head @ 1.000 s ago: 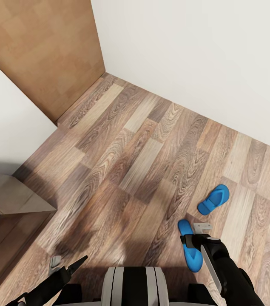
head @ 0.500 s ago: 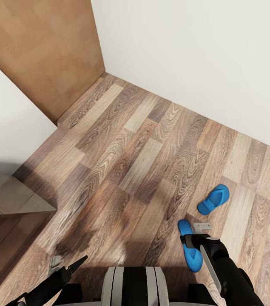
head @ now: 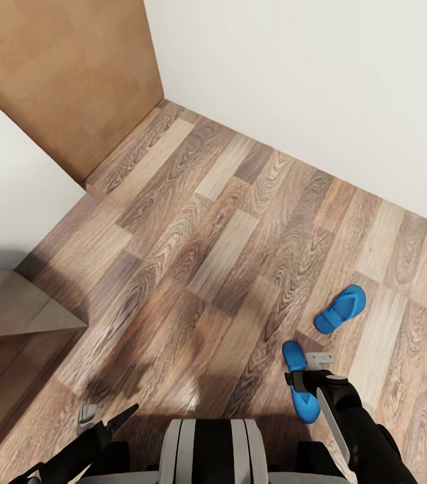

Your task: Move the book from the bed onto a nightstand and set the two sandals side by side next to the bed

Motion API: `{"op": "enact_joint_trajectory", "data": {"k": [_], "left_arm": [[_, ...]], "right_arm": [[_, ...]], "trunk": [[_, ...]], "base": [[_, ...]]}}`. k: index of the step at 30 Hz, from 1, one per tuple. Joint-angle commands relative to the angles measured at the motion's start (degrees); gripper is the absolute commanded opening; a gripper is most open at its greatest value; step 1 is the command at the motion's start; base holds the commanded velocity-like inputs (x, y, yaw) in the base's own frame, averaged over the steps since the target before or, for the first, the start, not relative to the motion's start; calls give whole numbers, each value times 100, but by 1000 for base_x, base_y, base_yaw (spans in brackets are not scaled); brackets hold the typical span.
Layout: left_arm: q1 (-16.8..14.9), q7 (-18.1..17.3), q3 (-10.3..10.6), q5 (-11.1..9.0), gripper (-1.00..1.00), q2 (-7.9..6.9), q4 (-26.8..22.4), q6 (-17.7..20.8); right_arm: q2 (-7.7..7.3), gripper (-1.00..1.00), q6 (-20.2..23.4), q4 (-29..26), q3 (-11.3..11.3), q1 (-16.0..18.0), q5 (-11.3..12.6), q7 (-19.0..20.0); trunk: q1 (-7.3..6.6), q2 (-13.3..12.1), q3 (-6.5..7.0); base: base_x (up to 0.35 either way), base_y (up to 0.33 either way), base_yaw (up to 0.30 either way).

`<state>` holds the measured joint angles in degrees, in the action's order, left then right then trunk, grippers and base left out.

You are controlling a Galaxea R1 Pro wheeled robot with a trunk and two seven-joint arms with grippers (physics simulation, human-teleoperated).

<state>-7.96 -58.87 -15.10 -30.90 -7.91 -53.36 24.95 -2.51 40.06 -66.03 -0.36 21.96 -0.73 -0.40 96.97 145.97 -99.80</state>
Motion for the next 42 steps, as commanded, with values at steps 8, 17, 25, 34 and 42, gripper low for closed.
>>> {"op": "enact_joint_trajectory", "data": {"k": [8, 17, 25, 34, 42], "left_arm": [[1, -18, -2, -30, 100, 0, 1, 54], [-2, -19, -2, -30, 100, 0, 1, 54], [1, -21, -2, -30, 100, -2, 1, 54], [3, -76, -10, -48, 100, -22, -64, 77], [0, -502, -12, -68, 100, -41, -689, 161]], "right_arm": [[-3, 100, 30, -7, 1, 1, -6, -4], [-4, 100, 28, -7, -9, 1, -6, -4], [-4, 100, 28, -7, -23, 1, -6, -4], [-4, 100, 28, -7, -12, 1, -6, -4], [-4, 100, 28, -7, -2, 1, -6, -4]], "trunk": [[-1, 1, -3], [12, 8, -113], [15, 9, -136], [15, 9, -136], [15, 9, -136]], "base": [[0, 0, 0], [0, 0, 0], [0, 0, 0], [0, 0, 0], [0, 0, 0]]}}
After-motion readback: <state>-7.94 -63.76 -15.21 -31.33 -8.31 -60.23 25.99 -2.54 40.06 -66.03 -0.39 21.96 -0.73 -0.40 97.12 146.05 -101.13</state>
